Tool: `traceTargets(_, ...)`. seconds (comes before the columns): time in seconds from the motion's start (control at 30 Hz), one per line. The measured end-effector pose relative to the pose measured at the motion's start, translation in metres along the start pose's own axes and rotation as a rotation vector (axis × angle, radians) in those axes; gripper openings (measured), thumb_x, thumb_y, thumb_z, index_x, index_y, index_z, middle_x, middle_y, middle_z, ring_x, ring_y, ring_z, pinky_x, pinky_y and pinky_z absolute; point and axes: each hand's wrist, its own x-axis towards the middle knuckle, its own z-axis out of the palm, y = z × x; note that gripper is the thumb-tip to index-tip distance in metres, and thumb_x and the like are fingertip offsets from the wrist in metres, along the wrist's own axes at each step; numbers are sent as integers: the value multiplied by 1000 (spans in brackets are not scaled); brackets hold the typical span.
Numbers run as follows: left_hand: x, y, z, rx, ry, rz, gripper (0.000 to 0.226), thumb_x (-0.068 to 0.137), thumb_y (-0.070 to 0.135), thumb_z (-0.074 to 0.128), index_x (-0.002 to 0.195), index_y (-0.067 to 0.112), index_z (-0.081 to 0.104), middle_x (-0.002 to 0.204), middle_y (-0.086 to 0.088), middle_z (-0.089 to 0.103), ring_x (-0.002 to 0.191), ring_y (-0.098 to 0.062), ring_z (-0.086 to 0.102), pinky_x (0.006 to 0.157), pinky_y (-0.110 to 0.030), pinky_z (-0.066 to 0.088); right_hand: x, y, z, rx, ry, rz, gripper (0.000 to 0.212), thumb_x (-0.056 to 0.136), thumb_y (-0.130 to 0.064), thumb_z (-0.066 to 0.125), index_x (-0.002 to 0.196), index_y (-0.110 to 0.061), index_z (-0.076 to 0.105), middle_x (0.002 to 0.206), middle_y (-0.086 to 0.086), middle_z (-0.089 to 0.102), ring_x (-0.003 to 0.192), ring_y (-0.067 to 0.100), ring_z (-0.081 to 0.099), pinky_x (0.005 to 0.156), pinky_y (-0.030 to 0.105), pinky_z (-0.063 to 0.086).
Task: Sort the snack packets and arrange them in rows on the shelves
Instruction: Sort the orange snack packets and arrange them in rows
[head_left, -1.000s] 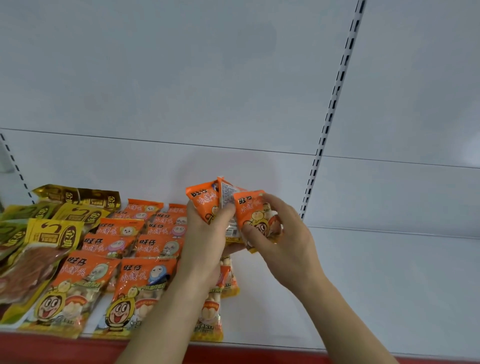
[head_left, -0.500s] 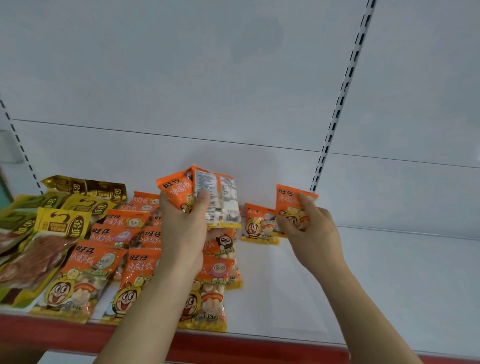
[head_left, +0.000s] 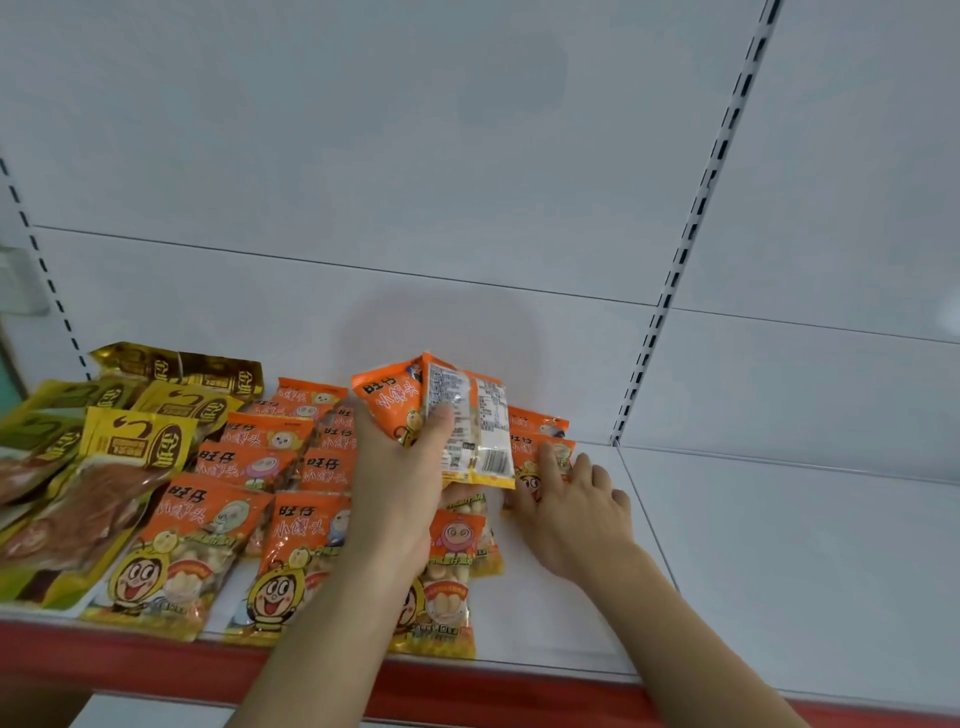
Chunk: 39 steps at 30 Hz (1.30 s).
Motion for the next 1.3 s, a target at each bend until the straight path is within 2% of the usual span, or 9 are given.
traceTargets(0.1, 1, -3, 1, 27, -43, -4, 34, 97, 19, 71, 127, 24, 56, 108, -1, 78, 83, -22, 79, 63, -48, 64, -11, -1, -12, 242, 254, -27, 75, 97, -60, -2, 149, -21, 35, 146, 13, 45, 133, 33, 43, 106, 45, 38)
traceTargets(0.17, 0, -6, 2, 55, -71, 11, 35, 94, 22, 75, 125, 26, 58, 108, 0, 78, 88, -25, 79, 73, -56, 64, -23, -4, -27, 532, 441, -121, 62, 104, -50, 10, 96, -17, 62, 96, 0, 66, 90, 19, 58, 77, 30, 45)
traceTargets(0.27, -5, -8, 6, 66, -139, 27, 33, 93, 27, 76, 124, 29, 62, 108, 5, 78, 95, -20, 78, 79, -48, 63, -40, -14, -46, 1002, 239, -108, 51, 98, -52, 52, 69, -12, 61, 62, 0, 63, 54, 8, 49, 51, 22, 36)
traceTargets(0.5, -15, -8, 8, -34, -174, -18, 18, 104, 30, 59, 122, 31, 62, 111, 4, 77, 94, -22, 78, 62, -40, 64, -48, 2, -52, 1056, 640, 123, 20, 88, -42, 70, 83, -25, 61, 79, -9, 68, 71, 5, 62, 59, 16, 44)
traceTargets(0.63, -22, -12, 18, 18, -246, 22, 22, 106, 34, 55, 126, 29, 62, 111, 3, 77, 98, -21, 77, 77, -48, 64, -56, -14, -31, 738, 714, -254, 23, 90, -46, 64, 98, -24, 66, 127, -13, 60, 109, -4, 57, 85, 9, 43)
traceTargets(0.73, -24, -8, 19, -50, -238, -14, 36, 102, 52, 53, 132, 32, 59, 115, 0, 77, 102, -24, 76, 82, -49, 63, -61, -9, -22, 915, 513, -379, 30, 96, -47, 54, 115, -32, 71, 143, -15, 47, 125, -15, 44, 95, 5, 39)
traceTargets(0.83, -29, -5, 20, -20, -269, 11, 56, 87, 61, 62, 133, 29, 59, 114, 0, 77, 100, -24, 77, 79, -46, 64, -62, 4, -26, 944, 477, -366, 22, 98, -42, 58, 115, -37, 70, 136, -19, 51, 117, -4, 55, 88, 13, 48)
traceTargets(0.97, -36, -9, 29, 70, -220, 41, 34, 95, 44, 70, 124, 28, 66, 110, -1, 78, 99, -25, 77, 87, -53, 62, -65, 16, -40, 1028, 356, -346, 29, 91, -35, 72, 117, -41, 63, 94, -18, 62, 86, 0, 63, 71, 14, 48)
traceTargets(1.3, -45, -3, 19, -43, 17, -112, 25, 103, 35, 58, 126, 24, 60, 96, -7, 80, 79, -32, 78, 57, -42, 62, -46, 71, -37, 971, 348, -70, 61, 88, -38, 75, 144, -35, 52, 102, -9, 66, 93, 5, 60, 79, 21, 44)
